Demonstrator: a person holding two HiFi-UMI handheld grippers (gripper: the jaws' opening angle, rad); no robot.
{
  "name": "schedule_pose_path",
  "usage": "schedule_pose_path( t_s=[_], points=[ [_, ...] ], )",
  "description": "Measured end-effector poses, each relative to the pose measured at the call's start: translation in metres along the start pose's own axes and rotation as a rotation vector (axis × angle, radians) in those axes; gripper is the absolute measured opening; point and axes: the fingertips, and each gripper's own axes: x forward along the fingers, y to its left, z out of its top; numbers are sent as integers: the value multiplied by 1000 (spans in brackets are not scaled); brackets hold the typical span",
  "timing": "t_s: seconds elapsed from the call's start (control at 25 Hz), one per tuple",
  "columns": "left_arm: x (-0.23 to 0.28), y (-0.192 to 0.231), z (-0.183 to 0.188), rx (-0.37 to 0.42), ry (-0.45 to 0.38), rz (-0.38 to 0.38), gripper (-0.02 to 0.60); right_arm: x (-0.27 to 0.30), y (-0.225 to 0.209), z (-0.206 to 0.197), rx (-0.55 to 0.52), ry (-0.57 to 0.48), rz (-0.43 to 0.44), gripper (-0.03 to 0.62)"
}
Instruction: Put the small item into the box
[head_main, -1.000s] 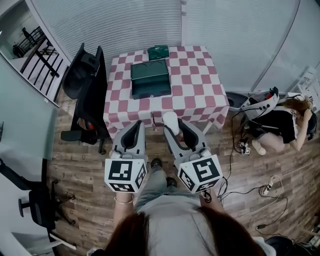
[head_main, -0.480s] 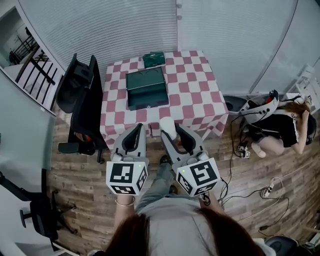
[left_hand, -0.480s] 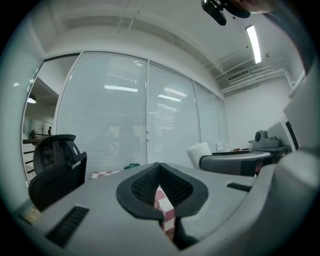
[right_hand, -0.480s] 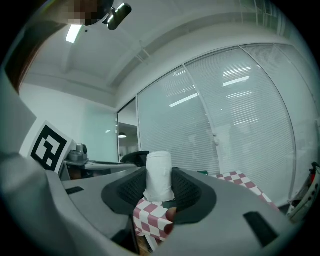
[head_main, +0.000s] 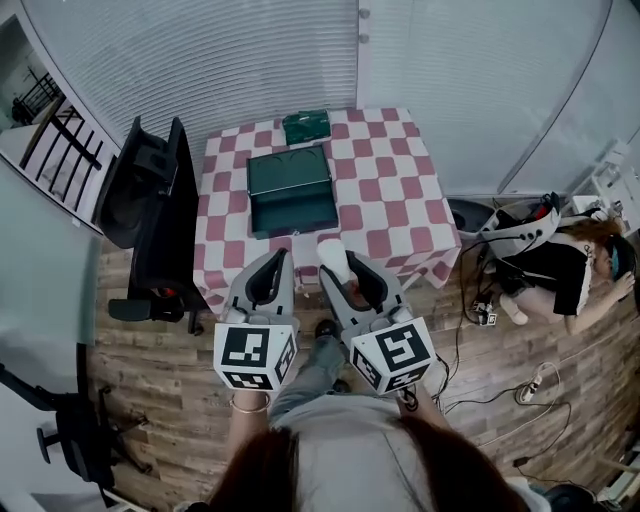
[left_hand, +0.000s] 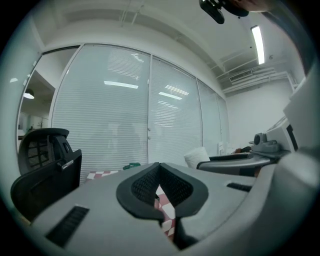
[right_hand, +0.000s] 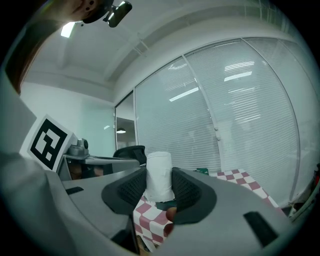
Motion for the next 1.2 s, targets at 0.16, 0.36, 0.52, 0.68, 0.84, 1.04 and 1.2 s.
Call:
schedule_pose_path(
  t_s=[0.16, 0.36, 0.52, 0.68, 0.84, 1.04, 1.2],
  points=[
    [20, 12, -1, -5, 11, -6, 6, 25, -9, -3, -1, 21, 10, 175],
    [41, 26, -1, -15, 18, -5, 6, 51, -19, -6, -7, 43, 20, 175],
    [57, 40, 0, -22, 21, -4, 6, 72, -26, -7, -15, 57, 23, 175],
    [72, 50, 0, -31, 23, -4, 6, 89, -36, -9, -19, 71, 23, 175],
    [84, 59, 1, -38, 26, -10, 6, 104, -42, -11, -33, 91, 23, 175],
    [96, 67, 0, -52, 30, -11, 6, 120, -52, -16, -65, 121, 26, 175],
    [103, 75, -3, -65, 32, -8, 6, 131, -57, -19, -103, 139, 30, 175]
  ],
)
